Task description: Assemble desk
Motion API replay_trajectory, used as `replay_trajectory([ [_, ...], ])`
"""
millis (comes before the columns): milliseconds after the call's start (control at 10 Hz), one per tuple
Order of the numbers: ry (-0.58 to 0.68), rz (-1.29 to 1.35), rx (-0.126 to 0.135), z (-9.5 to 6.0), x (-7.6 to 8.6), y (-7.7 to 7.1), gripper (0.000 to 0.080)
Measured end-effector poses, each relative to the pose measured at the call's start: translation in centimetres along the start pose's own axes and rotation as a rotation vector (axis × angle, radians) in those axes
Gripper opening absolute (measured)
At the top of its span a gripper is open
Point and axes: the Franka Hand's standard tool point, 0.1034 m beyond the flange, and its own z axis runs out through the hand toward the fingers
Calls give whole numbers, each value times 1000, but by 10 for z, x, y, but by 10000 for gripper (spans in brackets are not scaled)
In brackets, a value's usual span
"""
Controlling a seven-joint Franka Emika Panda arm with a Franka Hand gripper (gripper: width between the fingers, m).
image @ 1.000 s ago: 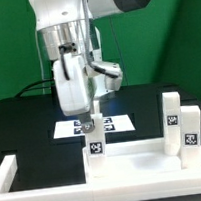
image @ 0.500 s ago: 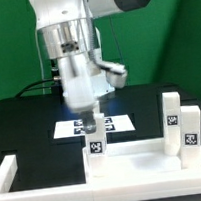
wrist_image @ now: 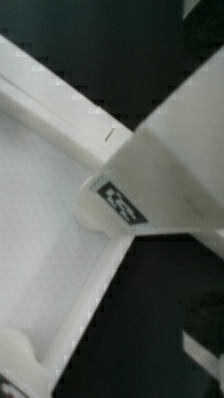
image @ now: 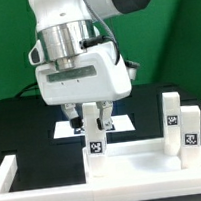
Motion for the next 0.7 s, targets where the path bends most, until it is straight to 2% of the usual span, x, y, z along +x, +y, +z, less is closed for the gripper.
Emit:
replay_trajectory([
  [100, 2, -72, -5, 0, 0, 0, 649],
  [300, -24, -436, -37, -9, 0, -13, 649],
  [400, -45, -554, -40, -7, -2, -16, 649],
  [600, -41, -490, -43, -6, -1, -15, 649],
  [700, -41, -477, -44, -6, -1, -15, 520],
])
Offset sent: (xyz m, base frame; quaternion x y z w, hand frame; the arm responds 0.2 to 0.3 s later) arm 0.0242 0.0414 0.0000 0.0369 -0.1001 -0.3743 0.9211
